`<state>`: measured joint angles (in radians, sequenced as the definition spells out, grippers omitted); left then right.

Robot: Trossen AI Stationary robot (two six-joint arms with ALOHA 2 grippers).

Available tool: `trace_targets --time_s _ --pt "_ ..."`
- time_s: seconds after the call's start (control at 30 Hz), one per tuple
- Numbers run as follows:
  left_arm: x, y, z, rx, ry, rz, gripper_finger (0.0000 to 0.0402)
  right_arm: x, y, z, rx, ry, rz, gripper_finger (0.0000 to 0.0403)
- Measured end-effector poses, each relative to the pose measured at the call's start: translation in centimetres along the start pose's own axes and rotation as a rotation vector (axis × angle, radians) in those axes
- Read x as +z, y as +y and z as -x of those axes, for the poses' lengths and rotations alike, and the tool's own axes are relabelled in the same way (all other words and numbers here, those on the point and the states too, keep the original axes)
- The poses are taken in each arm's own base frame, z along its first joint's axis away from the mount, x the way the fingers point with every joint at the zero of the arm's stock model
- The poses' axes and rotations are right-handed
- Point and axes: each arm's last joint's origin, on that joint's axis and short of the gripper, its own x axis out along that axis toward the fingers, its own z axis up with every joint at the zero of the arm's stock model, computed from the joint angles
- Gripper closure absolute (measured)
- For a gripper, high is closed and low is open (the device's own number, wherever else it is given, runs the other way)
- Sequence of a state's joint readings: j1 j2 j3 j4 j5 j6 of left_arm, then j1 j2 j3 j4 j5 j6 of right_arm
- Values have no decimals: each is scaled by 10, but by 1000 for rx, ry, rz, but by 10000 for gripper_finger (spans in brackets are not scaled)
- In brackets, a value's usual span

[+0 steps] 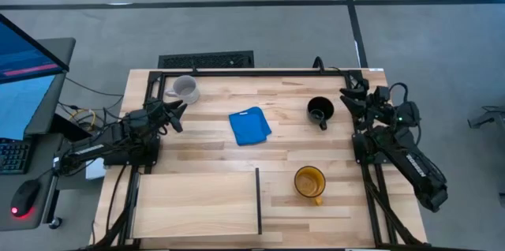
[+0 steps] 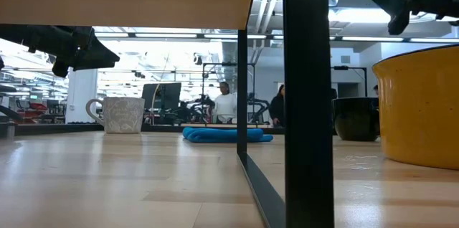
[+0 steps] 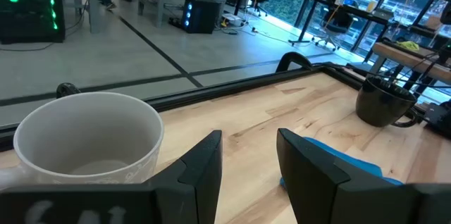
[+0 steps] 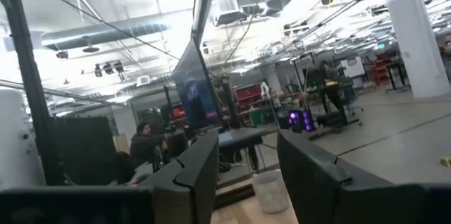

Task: Stack small to large cups/mugs on shelf
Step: Put the yellow mug on the shelf

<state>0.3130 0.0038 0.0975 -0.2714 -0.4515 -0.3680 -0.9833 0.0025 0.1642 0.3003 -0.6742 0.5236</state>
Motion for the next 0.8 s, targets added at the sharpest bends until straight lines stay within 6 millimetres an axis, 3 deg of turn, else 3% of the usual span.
trace_targets --time_s 0.8 --pt "15 -5 1 -44 -153 -95 274 1 -2 0 -74 -35 -5 234"
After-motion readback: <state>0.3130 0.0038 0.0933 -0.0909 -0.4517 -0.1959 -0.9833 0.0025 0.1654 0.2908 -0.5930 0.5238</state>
